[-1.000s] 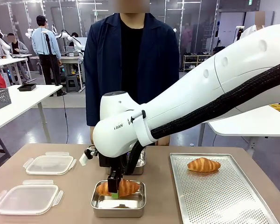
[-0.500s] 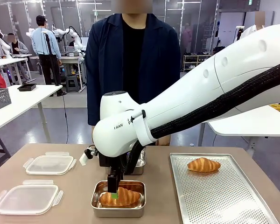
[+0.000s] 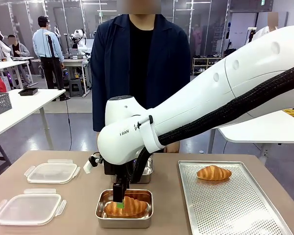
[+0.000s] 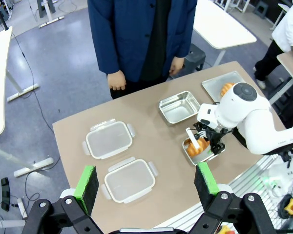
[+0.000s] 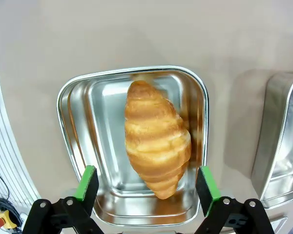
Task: Place the bread into the airtight container.
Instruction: Pick up a Butter Roll and place it into an empty Airtight Container.
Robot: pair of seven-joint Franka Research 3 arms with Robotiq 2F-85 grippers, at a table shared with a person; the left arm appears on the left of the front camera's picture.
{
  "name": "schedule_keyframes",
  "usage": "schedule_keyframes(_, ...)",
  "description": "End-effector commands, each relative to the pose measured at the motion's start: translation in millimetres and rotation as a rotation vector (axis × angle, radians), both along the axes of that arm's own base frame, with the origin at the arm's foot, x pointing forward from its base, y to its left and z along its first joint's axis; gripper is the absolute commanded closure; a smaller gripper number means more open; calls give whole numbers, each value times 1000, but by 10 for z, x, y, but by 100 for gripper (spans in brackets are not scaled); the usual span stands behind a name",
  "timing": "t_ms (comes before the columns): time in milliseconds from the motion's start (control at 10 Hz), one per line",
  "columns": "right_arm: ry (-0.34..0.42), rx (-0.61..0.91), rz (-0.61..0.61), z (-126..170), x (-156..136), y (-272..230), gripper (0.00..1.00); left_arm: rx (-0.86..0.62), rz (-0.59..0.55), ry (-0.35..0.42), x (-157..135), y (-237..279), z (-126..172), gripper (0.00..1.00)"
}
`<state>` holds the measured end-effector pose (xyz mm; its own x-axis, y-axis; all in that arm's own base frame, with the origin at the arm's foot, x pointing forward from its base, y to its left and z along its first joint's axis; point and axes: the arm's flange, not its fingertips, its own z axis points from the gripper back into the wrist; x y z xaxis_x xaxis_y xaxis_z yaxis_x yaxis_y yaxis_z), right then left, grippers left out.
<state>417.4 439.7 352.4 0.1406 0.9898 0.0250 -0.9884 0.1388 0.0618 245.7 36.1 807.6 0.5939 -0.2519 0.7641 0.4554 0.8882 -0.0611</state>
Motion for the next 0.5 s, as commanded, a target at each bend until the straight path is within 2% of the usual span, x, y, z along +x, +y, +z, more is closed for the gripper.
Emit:
schedule_keyframes(0,-1,-1,0,-1,-11,-2,0,14,-10,6,-5,5,25,0)
schedule_keyframes(400,-1,-1,0,-1,-11,-2,0,14,-10,6,-5,5,25,0)
